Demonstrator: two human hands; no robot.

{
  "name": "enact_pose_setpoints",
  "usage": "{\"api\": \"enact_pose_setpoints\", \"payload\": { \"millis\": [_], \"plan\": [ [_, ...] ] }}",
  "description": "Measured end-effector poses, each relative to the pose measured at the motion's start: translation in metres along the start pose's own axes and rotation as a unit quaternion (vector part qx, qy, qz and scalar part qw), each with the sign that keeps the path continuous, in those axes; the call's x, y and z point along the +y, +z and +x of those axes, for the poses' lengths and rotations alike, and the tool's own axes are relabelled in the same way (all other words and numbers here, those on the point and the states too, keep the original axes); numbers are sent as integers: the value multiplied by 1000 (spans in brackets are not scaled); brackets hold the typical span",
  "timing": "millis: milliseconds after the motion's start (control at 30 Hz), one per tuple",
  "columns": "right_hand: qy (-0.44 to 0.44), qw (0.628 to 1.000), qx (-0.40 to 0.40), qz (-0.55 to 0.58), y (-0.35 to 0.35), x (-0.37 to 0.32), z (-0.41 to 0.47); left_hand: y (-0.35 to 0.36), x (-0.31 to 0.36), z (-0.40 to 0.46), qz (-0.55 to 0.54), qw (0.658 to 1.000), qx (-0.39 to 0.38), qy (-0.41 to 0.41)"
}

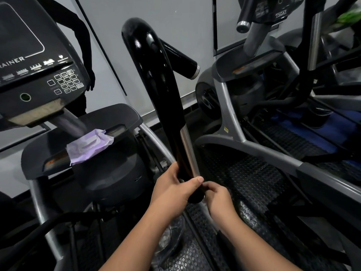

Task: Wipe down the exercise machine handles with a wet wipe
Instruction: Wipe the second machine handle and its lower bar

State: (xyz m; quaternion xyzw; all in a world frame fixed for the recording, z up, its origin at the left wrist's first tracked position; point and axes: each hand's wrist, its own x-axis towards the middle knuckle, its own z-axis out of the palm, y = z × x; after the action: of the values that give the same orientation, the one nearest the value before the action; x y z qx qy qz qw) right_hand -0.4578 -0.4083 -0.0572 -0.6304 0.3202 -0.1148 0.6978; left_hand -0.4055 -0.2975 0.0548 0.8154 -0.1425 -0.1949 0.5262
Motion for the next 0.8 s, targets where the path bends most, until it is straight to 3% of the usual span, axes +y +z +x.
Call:
{"api": "enact_pose_setpoints", "payload": {
  "millis": [167, 333, 467, 667, 800],
  "plan": [
    [10, 988, 13, 151, 4, -14, 12, -2, -2, 3, 6, 1000, 1, 6],
    [35, 997, 0, 67, 8, 3, 15, -1, -2, 1, 9, 1000, -3, 15],
    [4, 994, -11, 108, 3, -23, 23, -1, -6, 4, 9, 1000, -2, 21],
    [67, 992, -93, 43, 0, -11, 33, -3, -7, 3, 16, 999, -16, 32],
    [44, 986, -145, 75, -9, -36, 38, -2, -10, 6, 3, 999, -9, 33]
  ]
}}
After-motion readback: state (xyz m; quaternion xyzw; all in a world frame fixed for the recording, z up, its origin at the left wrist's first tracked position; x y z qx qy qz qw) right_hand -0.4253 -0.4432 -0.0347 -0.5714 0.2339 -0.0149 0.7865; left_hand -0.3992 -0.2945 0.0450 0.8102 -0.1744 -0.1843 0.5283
